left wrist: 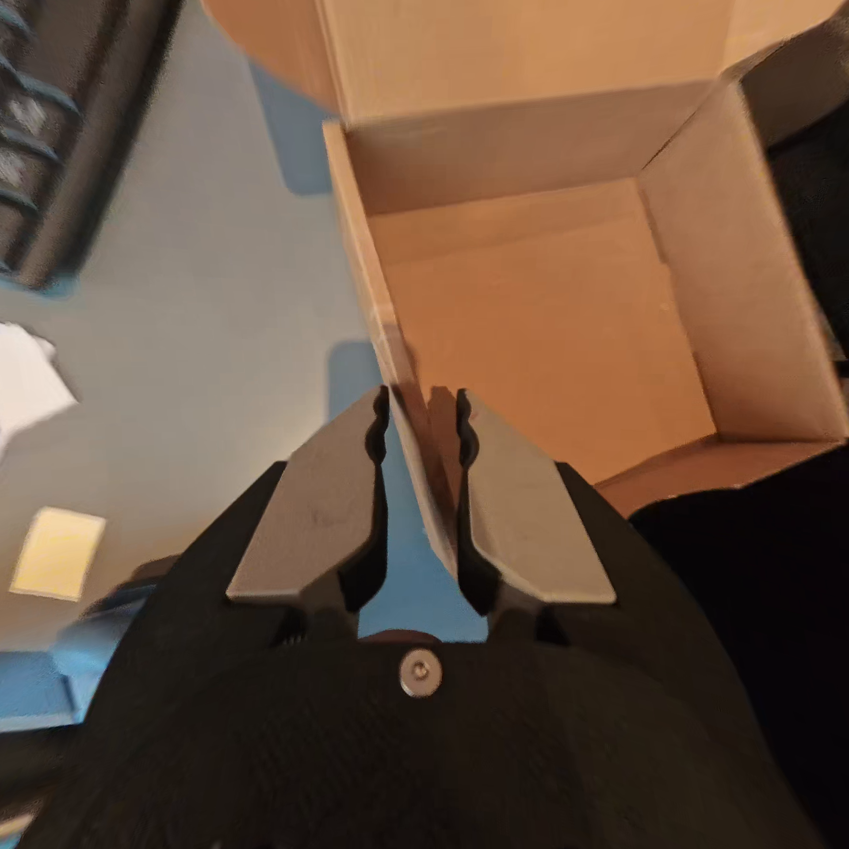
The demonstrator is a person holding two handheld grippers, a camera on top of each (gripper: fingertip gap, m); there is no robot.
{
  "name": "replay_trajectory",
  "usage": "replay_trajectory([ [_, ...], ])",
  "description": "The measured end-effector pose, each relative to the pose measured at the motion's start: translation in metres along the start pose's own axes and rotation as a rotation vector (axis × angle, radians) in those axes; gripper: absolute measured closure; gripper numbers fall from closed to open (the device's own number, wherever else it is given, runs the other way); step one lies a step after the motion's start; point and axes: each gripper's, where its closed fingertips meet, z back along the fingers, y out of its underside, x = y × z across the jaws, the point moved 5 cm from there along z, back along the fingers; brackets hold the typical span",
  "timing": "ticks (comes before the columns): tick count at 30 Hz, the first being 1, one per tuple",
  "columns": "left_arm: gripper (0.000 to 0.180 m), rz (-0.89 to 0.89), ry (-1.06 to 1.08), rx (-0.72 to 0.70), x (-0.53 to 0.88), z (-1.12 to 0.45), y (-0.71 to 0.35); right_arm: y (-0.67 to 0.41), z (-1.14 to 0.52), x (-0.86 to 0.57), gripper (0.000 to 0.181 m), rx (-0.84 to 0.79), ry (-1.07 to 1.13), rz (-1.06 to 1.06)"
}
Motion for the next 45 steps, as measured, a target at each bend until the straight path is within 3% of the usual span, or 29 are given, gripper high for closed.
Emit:
replay_trajectory([
  [5, 0.149, -0.127, 0.010, -0.085, 0.030, 0.030, -0.063, 0.022, -0.024, -0.004, 0.132, 0.173, -0.257, -0.137],
  [10, 0.133, -0.022, 0.123, 0.048, 0.066, 0.005, -0.120, 0.020, -0.042, 0.008, 0.136, 0.251, -0.337, -0.108],
  [11, 0.132, -0.003, 0.144, 0.087, 0.070, -0.005, -0.125, 0.019, -0.044, 0.012, 0.145, 0.262, -0.356, -0.090],
  [14, 0.143, 0.047, 0.280, 0.168, 0.067, -0.024, -0.135, 0.017, -0.053, 0.015, 0.172, 0.319, -0.333, 0.002],
  [17, 0.159, 0.013, 0.321, 0.192, 0.060, -0.032, -0.136, 0.009, -0.060, 0.018, 0.174, 0.353, -0.341, 0.068],
  [19, 0.177, -0.049, 0.252, 0.178, 0.062, -0.031, -0.135, 0.001, -0.069, 0.019, 0.174, 0.361, -0.313, 0.108],
  [23, 0.178, -0.030, 0.010, 0.074, 0.059, -0.028, -0.132, -0.016, -0.084, 0.027, 0.176, 0.294, -0.223, 0.073],
  [27, 0.173, 0.007, -0.231, -0.064, 0.044, -0.024, -0.118, -0.028, -0.099, 0.048, 0.175, 0.174, 0.044, 0.241],
  [30, 0.159, 0.062, -0.244, -0.071, 0.042, -0.021, -0.111, -0.030, -0.107, 0.059, 0.170, 0.161, 0.114, 0.415],
  [34, 0.133, 0.104, -0.058, -0.032, 0.045, -0.008, -0.105, -0.032, -0.104, 0.060, 0.167, 0.176, -0.115, 0.403],
  [37, 0.138, 0.196, 0.130, -0.061, 0.055, 0.011, -0.102, -0.037, -0.097, 0.053, 0.162, 0.192, -0.390, 0.313],
  [40, 0.141, 0.185, 0.153, -0.124, 0.076, 0.030, -0.102, -0.044, -0.091, 0.036, 0.162, 0.196, -0.544, 0.271],
  [45, 0.115, 0.282, 0.347, -0.135, 0.101, 0.044, -0.108, -0.053, -0.091, 0.015, 0.134, 0.241, -0.859, 0.090],
])
